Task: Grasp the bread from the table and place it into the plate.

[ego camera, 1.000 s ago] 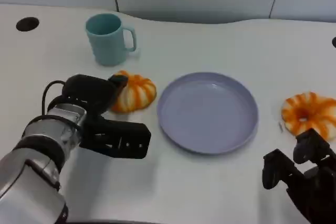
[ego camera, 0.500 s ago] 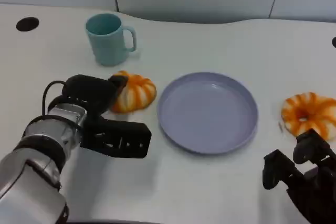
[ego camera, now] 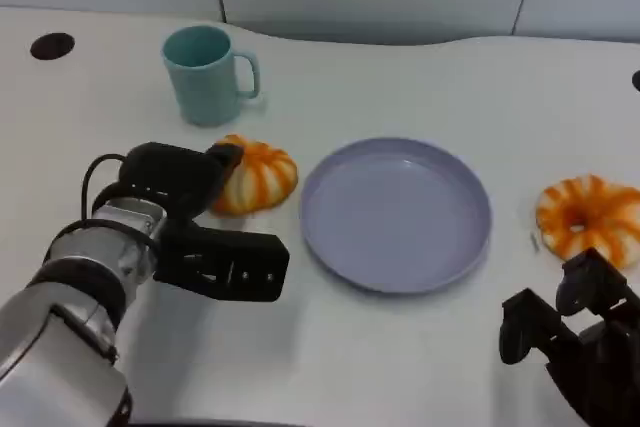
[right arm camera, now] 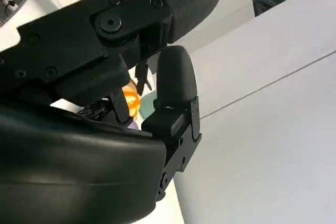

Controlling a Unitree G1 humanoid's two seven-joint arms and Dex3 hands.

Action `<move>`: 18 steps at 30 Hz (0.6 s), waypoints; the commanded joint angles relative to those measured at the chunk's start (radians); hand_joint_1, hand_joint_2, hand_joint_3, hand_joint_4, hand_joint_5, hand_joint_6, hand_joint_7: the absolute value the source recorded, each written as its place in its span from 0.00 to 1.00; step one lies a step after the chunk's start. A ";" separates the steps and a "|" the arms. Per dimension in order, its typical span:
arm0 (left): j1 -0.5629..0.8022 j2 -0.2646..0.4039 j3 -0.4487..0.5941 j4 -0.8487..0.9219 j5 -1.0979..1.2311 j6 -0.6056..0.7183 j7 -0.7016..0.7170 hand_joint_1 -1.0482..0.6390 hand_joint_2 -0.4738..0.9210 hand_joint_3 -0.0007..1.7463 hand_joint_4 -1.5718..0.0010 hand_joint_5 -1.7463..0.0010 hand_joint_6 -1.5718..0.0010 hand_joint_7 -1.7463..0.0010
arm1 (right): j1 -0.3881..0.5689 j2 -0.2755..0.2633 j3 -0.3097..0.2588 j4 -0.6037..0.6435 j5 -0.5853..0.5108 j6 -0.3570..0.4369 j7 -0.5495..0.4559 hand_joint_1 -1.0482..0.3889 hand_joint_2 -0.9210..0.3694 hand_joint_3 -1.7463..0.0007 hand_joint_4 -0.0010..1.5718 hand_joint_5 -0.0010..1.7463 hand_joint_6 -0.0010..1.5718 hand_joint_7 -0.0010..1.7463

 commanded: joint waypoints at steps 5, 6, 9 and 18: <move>-0.015 0.008 -0.001 0.000 0.000 0.003 -0.016 0.51 1.00 0.04 0.45 0.48 0.30 1.00 | 0.008 -0.012 -0.005 -0.021 -0.003 -0.012 -0.008 0.40 0.04 1.00 0.51 1.00 0.40 1.00; -0.015 0.008 -0.001 0.000 0.000 0.003 -0.016 0.51 1.00 0.04 0.45 0.48 0.30 1.00 | 0.008 -0.012 -0.005 -0.021 -0.004 -0.012 -0.008 0.40 0.04 1.00 0.51 1.00 0.40 1.00; -0.015 0.008 -0.001 0.000 0.000 0.003 -0.016 0.51 1.00 0.04 0.45 0.47 0.30 1.00 | 0.008 -0.011 -0.006 -0.021 -0.004 -0.012 -0.008 0.40 0.04 1.00 0.51 1.00 0.40 1.00; -0.015 0.008 0.003 0.000 -0.004 0.002 -0.019 0.50 1.00 0.04 0.46 0.46 0.30 1.00 | 0.008 -0.010 -0.007 -0.020 0.005 -0.009 -0.001 0.41 0.04 1.00 0.50 1.00 0.40 1.00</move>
